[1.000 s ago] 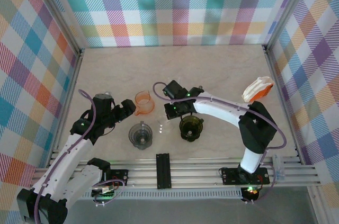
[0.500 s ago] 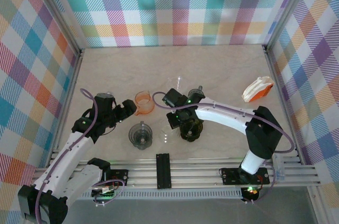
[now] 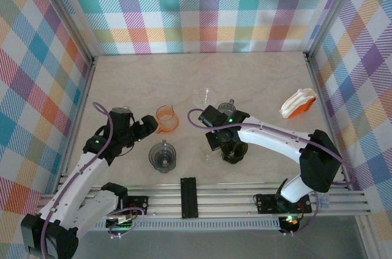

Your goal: Place the coffee filter in the dripper

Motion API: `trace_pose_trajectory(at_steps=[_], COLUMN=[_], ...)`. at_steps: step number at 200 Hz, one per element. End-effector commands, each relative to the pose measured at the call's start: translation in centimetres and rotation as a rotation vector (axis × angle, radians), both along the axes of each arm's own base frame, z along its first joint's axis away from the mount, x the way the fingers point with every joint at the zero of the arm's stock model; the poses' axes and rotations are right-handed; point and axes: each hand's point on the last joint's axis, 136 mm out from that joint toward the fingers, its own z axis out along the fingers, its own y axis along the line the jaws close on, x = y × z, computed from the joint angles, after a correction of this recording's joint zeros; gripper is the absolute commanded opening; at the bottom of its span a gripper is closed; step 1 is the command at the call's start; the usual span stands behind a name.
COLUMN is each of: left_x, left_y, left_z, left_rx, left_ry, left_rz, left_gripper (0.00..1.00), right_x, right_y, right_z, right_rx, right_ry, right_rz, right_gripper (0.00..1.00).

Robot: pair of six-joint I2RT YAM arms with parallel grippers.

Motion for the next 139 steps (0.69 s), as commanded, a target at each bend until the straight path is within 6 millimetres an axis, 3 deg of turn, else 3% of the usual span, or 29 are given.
trace_pose_trajectory(at_steps=[1, 28, 66, 102, 127, 139], left_x=[-0.1, -0.2, -0.3, -0.6, -0.6, -0.6], left_y=[-0.2, 0.3, 0.3, 0.3, 0.3, 0.2], left_z=[0.6, 0.9, 0.8, 0.5, 0.4, 0.2], left_rx=[-0.001, 0.014, 0.012, 0.019, 0.016, 0.010], left_ry=[-0.011, -0.022, -0.014, -0.002, -0.001, 0.002], left_rz=[-0.010, 0.007, 0.005, 0.000, 0.000, 0.000], left_gripper=[0.93, 0.94, 0.94, 0.94, 0.94, 0.94], right_x=[-0.3, -0.3, 0.8, 1.3, 1.1, 0.9], right_y=[-0.7, 2.8, 5.6, 5.2, 4.8, 4.7], right_z=[0.9, 2.5, 1.9, 0.3, -0.4, -0.6], right_rx=[0.007, 0.193, 0.256, 0.204, 0.188, 0.192], right_ry=[-0.006, -0.023, -0.030, -0.038, -0.028, -0.025], right_rz=[-0.003, 0.065, 0.101, 0.090, 0.079, 0.074], right_gripper=[0.00, 0.00, 0.00, 0.01, 0.08, 0.17])
